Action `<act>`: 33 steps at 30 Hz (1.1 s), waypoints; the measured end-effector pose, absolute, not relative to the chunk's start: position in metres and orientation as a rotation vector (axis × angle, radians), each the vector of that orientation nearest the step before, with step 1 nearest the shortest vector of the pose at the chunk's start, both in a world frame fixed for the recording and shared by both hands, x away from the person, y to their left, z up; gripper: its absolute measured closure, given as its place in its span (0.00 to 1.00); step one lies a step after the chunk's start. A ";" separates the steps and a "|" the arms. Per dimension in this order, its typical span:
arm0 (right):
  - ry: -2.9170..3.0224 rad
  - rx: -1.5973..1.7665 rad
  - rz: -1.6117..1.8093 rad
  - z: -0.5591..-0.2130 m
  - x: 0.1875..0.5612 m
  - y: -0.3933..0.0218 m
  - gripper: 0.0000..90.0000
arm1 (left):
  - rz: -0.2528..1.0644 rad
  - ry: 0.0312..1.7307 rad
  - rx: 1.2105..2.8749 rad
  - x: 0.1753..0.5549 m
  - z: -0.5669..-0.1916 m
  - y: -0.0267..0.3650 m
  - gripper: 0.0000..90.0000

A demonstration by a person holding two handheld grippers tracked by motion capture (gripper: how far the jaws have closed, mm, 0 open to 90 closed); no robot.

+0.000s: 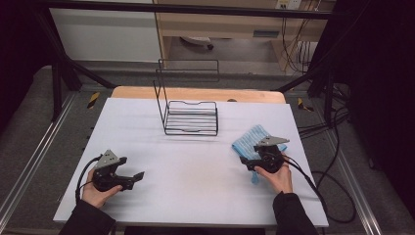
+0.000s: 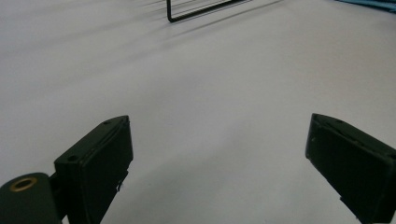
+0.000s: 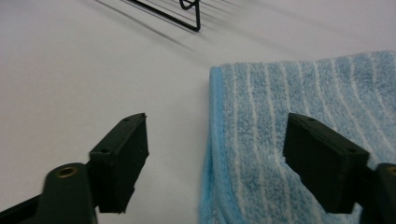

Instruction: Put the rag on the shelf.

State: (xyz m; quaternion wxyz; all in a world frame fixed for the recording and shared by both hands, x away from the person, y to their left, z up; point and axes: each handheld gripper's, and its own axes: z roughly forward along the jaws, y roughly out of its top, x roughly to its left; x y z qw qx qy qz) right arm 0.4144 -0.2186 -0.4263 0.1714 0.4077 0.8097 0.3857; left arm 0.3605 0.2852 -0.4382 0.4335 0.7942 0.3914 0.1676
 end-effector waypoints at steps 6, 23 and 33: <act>2.329 1.157 1.014 -0.437 0.424 -0.214 0.51 | 0.415 0.974 1.975 0.361 -0.438 0.285 0.09; 2.312 1.067 0.887 -0.450 0.423 -0.208 0.66 | 0.417 0.973 1.976 0.360 -0.438 0.285 0.09; 2.330 1.036 0.872 -0.448 0.418 -0.208 0.63 | 0.418 0.974 1.971 0.360 -0.438 0.286 0.09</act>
